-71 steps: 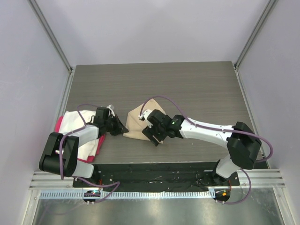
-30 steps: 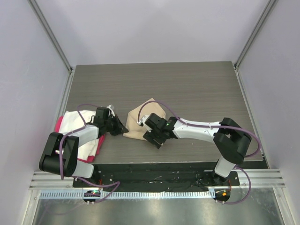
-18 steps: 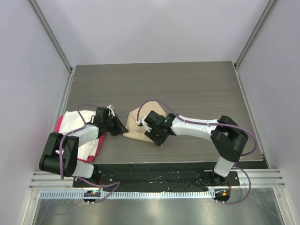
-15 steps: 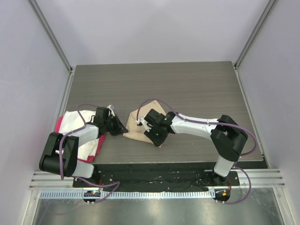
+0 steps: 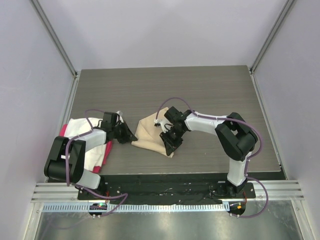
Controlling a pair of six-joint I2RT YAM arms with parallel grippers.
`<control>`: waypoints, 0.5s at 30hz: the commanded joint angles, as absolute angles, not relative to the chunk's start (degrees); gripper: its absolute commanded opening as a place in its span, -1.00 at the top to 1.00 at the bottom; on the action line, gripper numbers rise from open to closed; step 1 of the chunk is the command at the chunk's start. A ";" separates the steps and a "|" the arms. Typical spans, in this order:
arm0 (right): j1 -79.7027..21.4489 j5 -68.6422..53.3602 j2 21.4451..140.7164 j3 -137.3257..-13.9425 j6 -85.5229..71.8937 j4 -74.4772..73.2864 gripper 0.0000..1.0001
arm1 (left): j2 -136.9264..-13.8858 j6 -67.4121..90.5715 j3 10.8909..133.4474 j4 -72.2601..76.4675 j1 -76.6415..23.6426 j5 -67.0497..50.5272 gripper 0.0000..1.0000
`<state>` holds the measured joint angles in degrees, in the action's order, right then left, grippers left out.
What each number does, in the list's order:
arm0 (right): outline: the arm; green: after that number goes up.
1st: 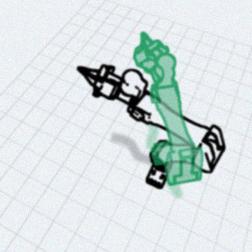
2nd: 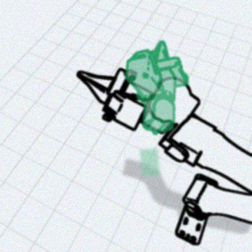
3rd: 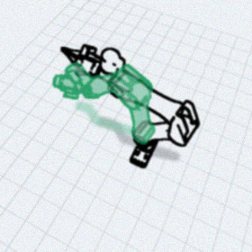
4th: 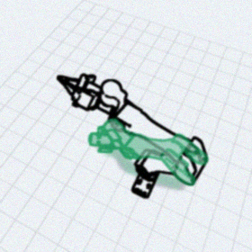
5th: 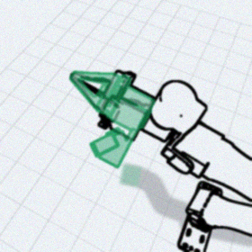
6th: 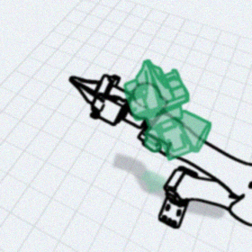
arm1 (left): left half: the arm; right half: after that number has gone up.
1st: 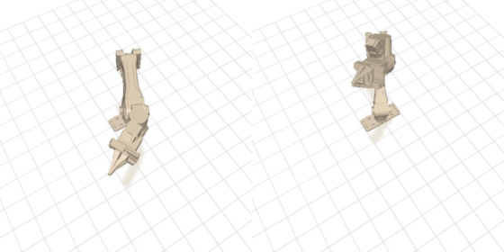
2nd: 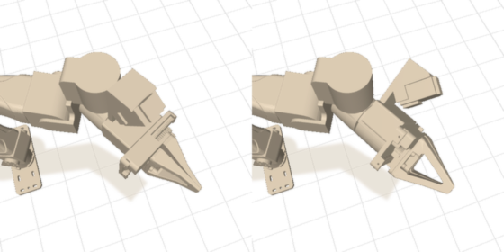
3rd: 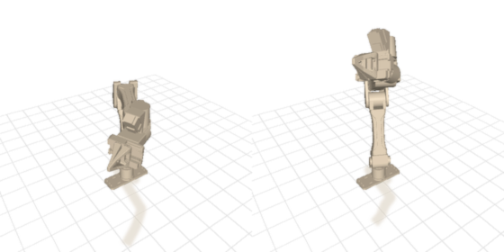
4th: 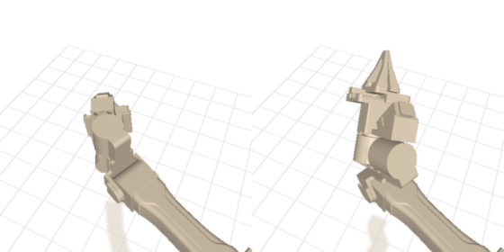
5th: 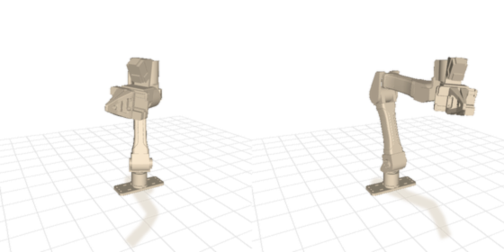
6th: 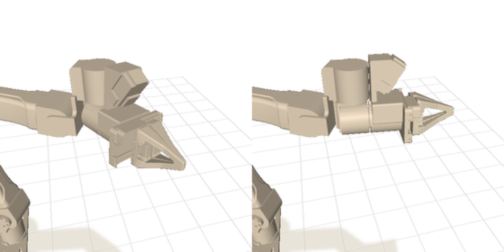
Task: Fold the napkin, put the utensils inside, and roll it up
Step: Roll the napkin at the center of the board.
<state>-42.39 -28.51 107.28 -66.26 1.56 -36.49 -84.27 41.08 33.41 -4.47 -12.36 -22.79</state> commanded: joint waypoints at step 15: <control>-54.56 5.95 97.21 -80.09 1.23 -40.28 -0.44 | -87.54 38.58 34.89 -10.02 -12.48 -20.83 1.00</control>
<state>-47.57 -9.63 102.69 -79.05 -0.10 -44.53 -85.49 40.23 35.07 -6.33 -12.34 -23.46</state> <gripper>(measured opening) 0.719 0.043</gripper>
